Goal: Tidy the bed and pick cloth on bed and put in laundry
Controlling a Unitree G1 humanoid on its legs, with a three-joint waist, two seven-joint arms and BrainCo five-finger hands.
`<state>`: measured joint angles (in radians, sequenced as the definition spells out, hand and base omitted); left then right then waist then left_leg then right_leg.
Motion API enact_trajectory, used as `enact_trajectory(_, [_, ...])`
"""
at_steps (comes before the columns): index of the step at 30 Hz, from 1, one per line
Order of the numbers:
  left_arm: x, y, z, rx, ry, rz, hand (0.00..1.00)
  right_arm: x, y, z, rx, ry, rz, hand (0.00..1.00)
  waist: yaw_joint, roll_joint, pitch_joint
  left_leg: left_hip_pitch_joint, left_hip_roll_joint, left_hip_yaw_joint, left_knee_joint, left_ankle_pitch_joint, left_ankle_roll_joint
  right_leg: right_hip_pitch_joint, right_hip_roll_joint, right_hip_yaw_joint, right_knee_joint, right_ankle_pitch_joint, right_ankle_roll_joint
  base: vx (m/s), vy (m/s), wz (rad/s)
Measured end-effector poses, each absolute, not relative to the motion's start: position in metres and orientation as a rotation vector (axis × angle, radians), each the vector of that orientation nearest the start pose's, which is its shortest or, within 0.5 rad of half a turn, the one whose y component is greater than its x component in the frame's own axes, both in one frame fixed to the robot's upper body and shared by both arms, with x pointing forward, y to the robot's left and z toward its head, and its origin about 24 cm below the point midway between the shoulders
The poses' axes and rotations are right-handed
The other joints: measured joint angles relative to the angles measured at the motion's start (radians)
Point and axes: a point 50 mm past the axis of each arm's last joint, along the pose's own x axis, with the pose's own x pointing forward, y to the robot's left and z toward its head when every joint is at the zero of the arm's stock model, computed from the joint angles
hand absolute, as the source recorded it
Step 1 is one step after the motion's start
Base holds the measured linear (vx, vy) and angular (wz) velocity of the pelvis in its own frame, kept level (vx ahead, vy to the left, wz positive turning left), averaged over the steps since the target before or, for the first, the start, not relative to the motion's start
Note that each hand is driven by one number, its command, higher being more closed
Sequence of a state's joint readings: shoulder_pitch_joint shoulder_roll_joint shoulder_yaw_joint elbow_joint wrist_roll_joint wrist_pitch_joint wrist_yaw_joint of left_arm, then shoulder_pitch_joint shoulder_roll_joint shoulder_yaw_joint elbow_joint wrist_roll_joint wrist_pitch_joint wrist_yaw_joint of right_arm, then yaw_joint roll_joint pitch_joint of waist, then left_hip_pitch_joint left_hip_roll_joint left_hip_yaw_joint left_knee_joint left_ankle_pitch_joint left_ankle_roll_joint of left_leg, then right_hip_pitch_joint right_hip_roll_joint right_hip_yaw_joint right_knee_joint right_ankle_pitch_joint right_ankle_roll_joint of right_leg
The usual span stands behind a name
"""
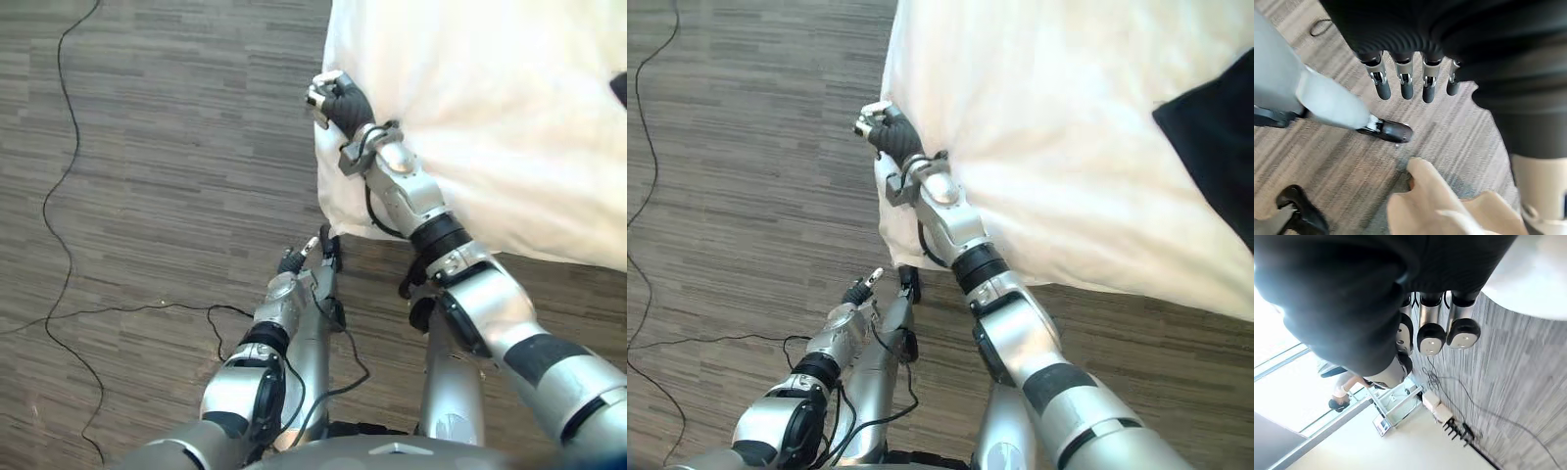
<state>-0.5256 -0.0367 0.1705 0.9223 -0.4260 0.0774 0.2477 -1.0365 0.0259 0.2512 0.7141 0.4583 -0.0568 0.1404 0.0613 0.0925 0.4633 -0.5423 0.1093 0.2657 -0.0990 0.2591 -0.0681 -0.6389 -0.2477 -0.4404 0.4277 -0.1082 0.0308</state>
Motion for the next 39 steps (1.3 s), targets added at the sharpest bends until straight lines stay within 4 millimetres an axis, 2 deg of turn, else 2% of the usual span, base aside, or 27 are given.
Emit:
enact_trajectory(7, [0.320, 0.133, -0.025, -0.470, 0.529, 0.280, 0.00, 0.357, 0.011, 0.160, 0.255, -0.222, 0.707, 1.00, -0.033, -0.050, -0.005, 0.060, -0.013, 0.034, 0.000, -0.015, 0.022, 0.035, -0.016, 0.024, 0.021, -0.019, 0.009, 0.10, -0.016, -0.06])
enact_trajectory(12, [0.316, 0.133, -0.030, -0.468, 0.542, 0.285, 0.00, 0.353, 0.006, 0.144, 0.272, -0.204, 0.725, 1.00, -0.034, -0.064, -0.005, 0.108, -0.021, 0.055, 0.001, -0.038, 0.028, 0.078, -0.017, 0.045, 0.003, -0.024, 0.018, 0.07, -0.013, -0.06])
enact_trajectory(14, [0.313, 0.134, -0.034, -0.467, 0.553, 0.289, 0.00, 0.351, 0.003, 0.135, 0.286, -0.182, 0.717, 1.00, -0.040, -0.067, -0.004, 0.116, -0.020, 0.058, 0.037, -0.065, 0.033, 0.109, -0.018, 0.047, -0.014, -0.024, 0.018, 0.07, 0.001, -0.05])
enact_trajectory(15, [0.308, 0.135, -0.039, -0.464, 0.569, 0.296, 0.00, 0.349, -0.002, 0.124, 0.315, -0.153, 0.708, 1.00, -0.040, -0.075, -0.008, 0.124, -0.017, 0.064, 0.081, -0.097, 0.034, 0.140, -0.018, 0.051, -0.031, -0.023, 0.020, 0.08, -0.005, -0.08])
enact_trajectory(17, [0.302, 0.136, -0.046, -0.462, 0.592, 0.307, 0.00, 0.346, -0.009, 0.108, 0.352, -0.117, 0.694, 1.00, -0.039, -0.084, -0.013, 0.148, -0.013, 0.077, 0.107, -0.123, 0.035, 0.179, -0.015, 0.056, -0.050, -0.018, 0.027, 0.08, 0.001, -0.16])
enact_trajectory(19, [0.287, 0.142, -0.063, -0.448, 0.652, 0.330, 0.00, 0.335, -0.018, 0.079, 0.425, -0.043, 0.683, 1.00, -0.038, -0.104, -0.039, 0.197, -0.010, 0.105, 0.123, -0.164, 0.037, 0.240, -0.007, 0.069, -0.098, -0.014, 0.034, 0.10, 0.017, -0.29])
enact_trajectory(20, [0.282, 0.144, -0.067, -0.443, 0.668, 0.337, 0.00, 0.332, -0.020, 0.072, 0.448, -0.027, 0.679, 1.00, -0.038, -0.109, -0.049, 0.207, -0.008, 0.112, 0.124, -0.175, 0.036, 0.255, -0.004, 0.071, -0.111, -0.010, 0.040, 0.16, 0.035, -0.26])
enact_trajectory(21, [0.270, 0.147, -0.079, -0.425, 0.709, 0.347, 0.00, 0.322, -0.029, 0.051, 0.524, 0.016, 0.648, 1.00, -0.040, -0.118, -0.085, 0.225, -0.009, 0.119, 0.128, -0.185, 0.039, 0.287, 0.002, 0.070, -0.145, 0.001, 0.047, 0.15, 0.032, -0.14])
enact_trajectory(22, [0.264, 0.147, -0.084, -0.425, 0.729, 0.349, 0.00, 0.318, -0.033, 0.043, 0.554, 0.036, 0.626, 1.00, -0.040, -0.121, -0.102, 0.233, -0.009, 0.121, 0.128, -0.188, 0.038, 0.301, 0.005, 0.070, -0.161, 0.006, 0.052, 0.22, 0.037, -0.09])
enact_trajectory(23, [0.251, 0.149, -0.094, -0.415, 0.767, 0.350, 0.00, 0.310, -0.040, 0.026, 0.605, 0.077, 0.590, 1.00, -0.040, -0.126, -0.136, 0.253, -0.012, 0.124, 0.124, -0.196, 0.037, 0.333, 0.010, 0.068, -0.194, 0.014, 0.056, 0.16, 0.024, -0.03])
enact_trajectory(27, [0.214, 0.163, -0.119, -0.336, 0.869, 0.372, 0.00, 0.293, -0.055, -0.017, 0.680, 0.241, 0.484, 1.00, -0.048, -0.132, -0.210, 0.361, -0.031, 0.136, 0.070, -0.200, 0.032, 0.460, 0.025, 0.071, -0.295, 0.041, 0.082, 0.17, 0.032, -0.02])
enact_trajectory(32, [0.182, 0.189, -0.134, -0.194, 0.945, 0.359, 0.00, 0.279, -0.078, -0.047, 0.796, 0.335, 0.318, 1.00, -0.052, -0.132, -0.239, 0.492, -0.058, 0.135, 0.007, -0.200, 0.032, 0.591, 0.031, 0.075, -0.357, 0.057, 0.097, 0.11, 0.046, 0.03])
enact_trajectory(35, [0.163, 0.200, -0.141, -0.146, 0.994, 0.345, 0.00, 0.271, -0.102, -0.060, 0.889, 0.324, 0.164, 1.00, -0.054, -0.136, -0.257, 0.535, -0.066, 0.136, 0.003, -0.208, 0.033, 0.640, 0.031, 0.090, -0.379, 0.067, 0.091, 0.04, 0.047, 0.00])
enact_trajectory(37, [0.149, 0.208, -0.146, -0.111, 1.038, 0.331, 0.00, 0.261, -0.136, -0.070, 0.961, 0.263, -0.049, 1.00, -0.056, -0.144, -0.274, 0.568, -0.074, 0.137, 0.002, -0.214, 0.036, 0.678, 0.027, 0.107, -0.391, 0.069, 0.092, 0.02, 0.031, -0.01])
enact_trajectory(38, [0.146, 0.210, -0.146, -0.112, 1.042, 0.332, 0.00, 0.257, -0.148, -0.073, 0.976, 0.242, -0.119, 1.00, -0.057, -0.147, -0.279, 0.578, -0.075, 0.138, 0.001, -0.216, 0.035, 0.689, 0.025, 0.109, -0.393, 0.069, 0.093, 0.01, 0.016, -0.06])
enact_trajectory(39, [0.138, 0.213, -0.149, -0.120, 1.061, 0.336, 0.00, 0.248, -0.174, -0.077, 0.986, 0.187, -0.259, 1.00, -0.058, -0.149, -0.291, 0.598, -0.076, 0.142, -0.002, -0.222, 0.034, 0.705, 0.025, 0.114, -0.393, 0.069, 0.093, -0.02, 0.000, -0.09])
